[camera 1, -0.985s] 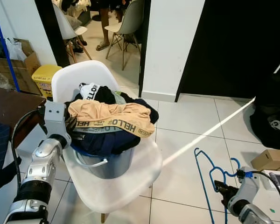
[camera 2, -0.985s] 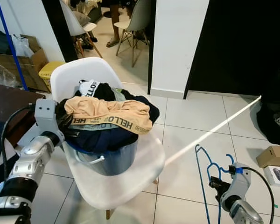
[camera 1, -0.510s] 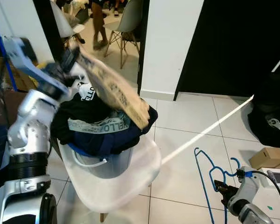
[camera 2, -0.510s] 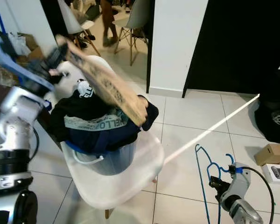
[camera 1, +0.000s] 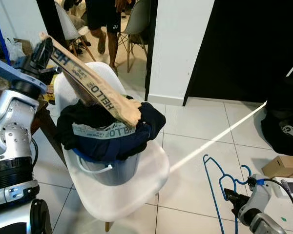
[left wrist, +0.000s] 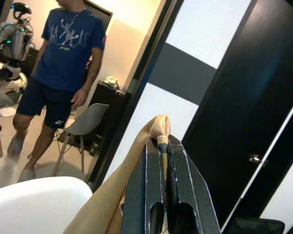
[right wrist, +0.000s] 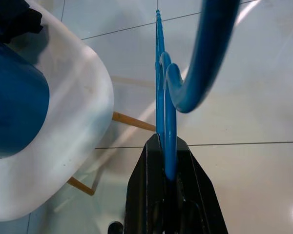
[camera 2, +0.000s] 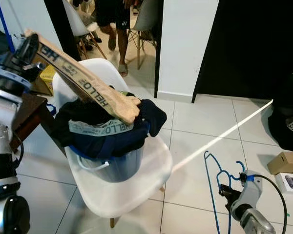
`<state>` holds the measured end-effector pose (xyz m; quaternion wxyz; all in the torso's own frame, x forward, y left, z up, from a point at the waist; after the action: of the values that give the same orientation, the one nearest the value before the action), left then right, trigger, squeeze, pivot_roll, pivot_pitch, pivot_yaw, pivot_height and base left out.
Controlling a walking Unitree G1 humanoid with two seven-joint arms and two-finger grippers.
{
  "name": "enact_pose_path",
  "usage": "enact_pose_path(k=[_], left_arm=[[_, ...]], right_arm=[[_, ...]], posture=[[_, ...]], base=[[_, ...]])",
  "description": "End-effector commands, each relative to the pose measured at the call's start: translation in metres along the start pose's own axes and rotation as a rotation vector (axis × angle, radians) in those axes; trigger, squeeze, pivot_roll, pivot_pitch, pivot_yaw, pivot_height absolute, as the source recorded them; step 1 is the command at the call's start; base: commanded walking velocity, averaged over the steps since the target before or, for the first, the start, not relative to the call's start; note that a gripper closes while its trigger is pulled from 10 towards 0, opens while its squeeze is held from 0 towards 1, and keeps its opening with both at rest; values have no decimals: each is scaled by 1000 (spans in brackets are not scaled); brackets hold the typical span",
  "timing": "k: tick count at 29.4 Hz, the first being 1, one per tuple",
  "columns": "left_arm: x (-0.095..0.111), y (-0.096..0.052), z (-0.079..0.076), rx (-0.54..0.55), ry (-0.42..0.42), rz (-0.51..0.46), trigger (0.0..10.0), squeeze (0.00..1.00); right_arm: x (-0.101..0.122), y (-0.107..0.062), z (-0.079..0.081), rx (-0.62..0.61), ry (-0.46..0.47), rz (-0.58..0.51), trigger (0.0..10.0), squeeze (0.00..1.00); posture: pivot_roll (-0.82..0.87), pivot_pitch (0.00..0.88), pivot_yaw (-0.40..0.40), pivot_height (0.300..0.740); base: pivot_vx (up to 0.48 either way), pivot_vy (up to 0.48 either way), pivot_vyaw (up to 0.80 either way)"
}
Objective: Hang hanger
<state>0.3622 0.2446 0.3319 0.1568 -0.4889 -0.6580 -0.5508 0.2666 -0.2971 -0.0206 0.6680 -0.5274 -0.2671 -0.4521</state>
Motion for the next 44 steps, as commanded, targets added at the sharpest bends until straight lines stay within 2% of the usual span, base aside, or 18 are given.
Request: enact_pose_path(k=[1,3,4,6,7,8,10,14,16,17,20,29,30,31,34,36,38,44], left_arm=[[-8,-2,-2,-1,8,50,941,0],[-43,-10,-7,0,12,179,784,0],[-53,-13,-10,-1,6,211,784,0],[-62,-15,-15,-9,-24,229,588,0],[-68,-16,-24,-37,-61,241,0,0],[-68,-16,-24,-37,-61,241,0,0],[-72,-17,-40,-100,-121,248,0,0],[-72,-18,-46,-129,-142,247,0,0],[-56,-21,-84,-326,-218,207,0,0],[-56,-21,-84,-326,-218,207,0,0],[-37,-22,-112,-484,-254,160,0,0],[-28,-22,-129,-550,-280,137,0,0],[-29,-23,-130,-550,-270,142,2196,0],[-32,-22,-129,-531,-248,153,10000,0],[-37,-22,-126,-504,-229,166,10000,0],[-52,-23,-119,-448,-176,207,10000,0],[-57,-25,-118,-439,-159,222,10000,0],[-71,-34,-125,-449,-178,261,10000,0]], right_arm=[[-7,-3,-4,-11,12,22,10000,0],[-7,-3,-4,-13,12,21,10000,0],[-7,-3,-4,-14,13,20,10000,0],[-6,-3,-4,-15,13,19,10000,0],[-6,-3,-4,-16,14,18,10000,0],[-6,-3,-4,-16,14,18,10000,0],[-6,-3,-4,-16,14,18,10000,0],[-6,-3,-4,-16,14,18,10000,0],[-6,-2,-3,-15,15,15,10000,0],[-6,-2,-3,-15,15,15,10000,0],[-6,-2,-2,-15,16,12,10000,0],[-5,-2,-3,-18,15,8,10000,0],[-5,-2,-3,-19,15,7,10000,0],[-4,-2,-3,-20,15,6,10000,0],[-4,-2,-3,-20,15,6,10000,0],[-4,-2,-3,-21,14,4,10000,0],[-4,-2,-4,-22,14,4,10000,0],[-2,-3,-7,-44,23,-8,10000,0]], posture=[[-4,146,-15,740],[-13,149,-11,740],[-13,150,-11,740],[-12,152,-10,740],[-10,150,-12,740],[-10,150,-12,740],[-9,151,-10,740],[-9,151,-10,740],[-8,151,-5,740],[-8,151,-5,740],[-9,148,-4,740],[-10,145,-3,740],[-11,145,-4,740],[-10,146,-4,740],[-10,145,-5,740],[-13,145,-3,740],[-13,145,-3,740],[-18,145,-3,740]], base=[[0,0,0],[0,0,0],[0,0,0],[0,0,0],[0,0,0],[0,0,0],[0,0,0],[0,0,0],[0,0,0],[0,0,0],[0,0,0],[0,0,0],[0,0,0],[0,0,0],[0,0,0],[0,0,0],[0,0,0],[0,-212,-260]])
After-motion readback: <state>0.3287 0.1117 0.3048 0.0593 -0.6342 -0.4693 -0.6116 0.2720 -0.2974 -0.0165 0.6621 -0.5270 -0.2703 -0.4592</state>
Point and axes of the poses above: a point about 5 cm out from each wrist's last joint towards the gripper, its own y axis pointing out of the wrist towards the gripper, its own x axis along the axis of the wrist's last joint, z = x × y, the point moved 4 cm from there along y, pointing out of the wrist towards the gripper
